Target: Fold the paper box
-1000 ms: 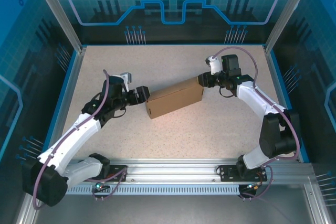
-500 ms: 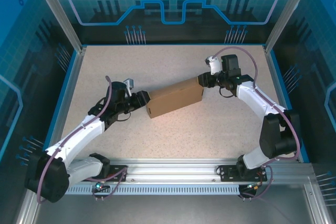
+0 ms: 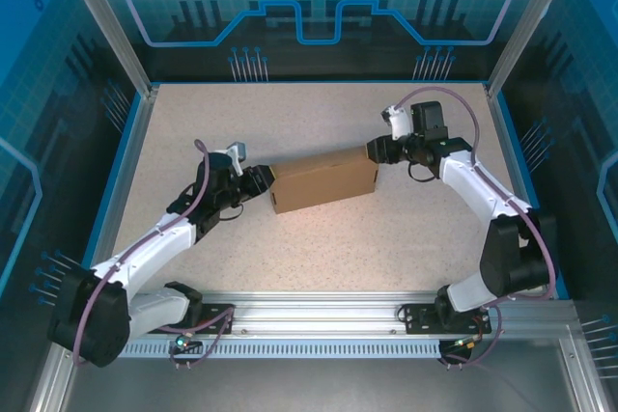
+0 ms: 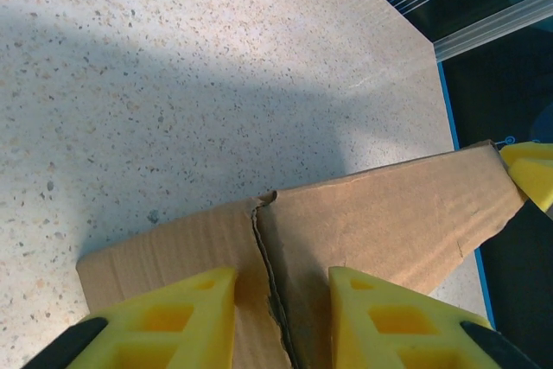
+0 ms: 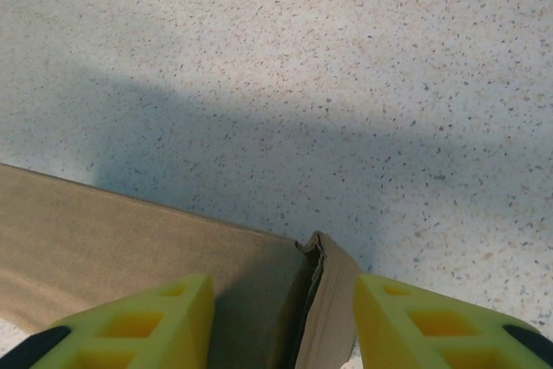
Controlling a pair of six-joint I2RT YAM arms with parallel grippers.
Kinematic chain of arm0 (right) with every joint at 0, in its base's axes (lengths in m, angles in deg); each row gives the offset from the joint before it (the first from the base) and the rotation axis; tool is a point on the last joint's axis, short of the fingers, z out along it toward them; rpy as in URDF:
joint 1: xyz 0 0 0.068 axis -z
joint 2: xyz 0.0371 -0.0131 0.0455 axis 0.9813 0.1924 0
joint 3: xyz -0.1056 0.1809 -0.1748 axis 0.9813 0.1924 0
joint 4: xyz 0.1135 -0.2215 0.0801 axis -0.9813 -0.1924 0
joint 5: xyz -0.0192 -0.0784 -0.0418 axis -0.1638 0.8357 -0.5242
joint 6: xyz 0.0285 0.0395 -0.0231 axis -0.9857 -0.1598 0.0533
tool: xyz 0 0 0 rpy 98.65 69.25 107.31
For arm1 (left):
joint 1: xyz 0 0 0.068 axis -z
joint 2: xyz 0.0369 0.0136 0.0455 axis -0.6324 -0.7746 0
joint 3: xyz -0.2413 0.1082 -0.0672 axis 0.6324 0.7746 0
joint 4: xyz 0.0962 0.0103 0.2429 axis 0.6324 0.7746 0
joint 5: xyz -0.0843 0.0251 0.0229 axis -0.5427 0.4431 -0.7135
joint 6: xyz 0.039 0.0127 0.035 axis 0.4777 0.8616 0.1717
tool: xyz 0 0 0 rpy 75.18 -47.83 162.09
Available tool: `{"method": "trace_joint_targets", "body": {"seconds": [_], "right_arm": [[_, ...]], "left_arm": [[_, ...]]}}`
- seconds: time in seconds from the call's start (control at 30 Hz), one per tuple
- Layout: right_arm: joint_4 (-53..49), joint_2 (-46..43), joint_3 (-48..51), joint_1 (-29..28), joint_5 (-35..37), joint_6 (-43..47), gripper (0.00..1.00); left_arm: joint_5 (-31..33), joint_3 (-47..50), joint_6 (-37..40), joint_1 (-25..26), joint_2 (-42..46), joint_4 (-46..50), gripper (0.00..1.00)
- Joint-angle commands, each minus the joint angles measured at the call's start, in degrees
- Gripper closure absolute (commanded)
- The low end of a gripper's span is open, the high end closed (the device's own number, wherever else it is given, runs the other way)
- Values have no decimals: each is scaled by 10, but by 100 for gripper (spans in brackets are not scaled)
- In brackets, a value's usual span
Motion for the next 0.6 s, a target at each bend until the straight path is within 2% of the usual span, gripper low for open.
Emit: {"method": "trace_joint_targets", "body": {"seconds": [0.0,0.27,0.57], "right_arm": [[-40,-16,-13,20,-51,-10,51],[-50,-4,2,35,-83,-8,46],[-28,9,52,38,-101,-18,63]], "left_arm": [[25,13,33,-6,-29,75,69],[28,9,43,-7,-24,72,70],[30,8,62,-7,-18,77,69]]}}
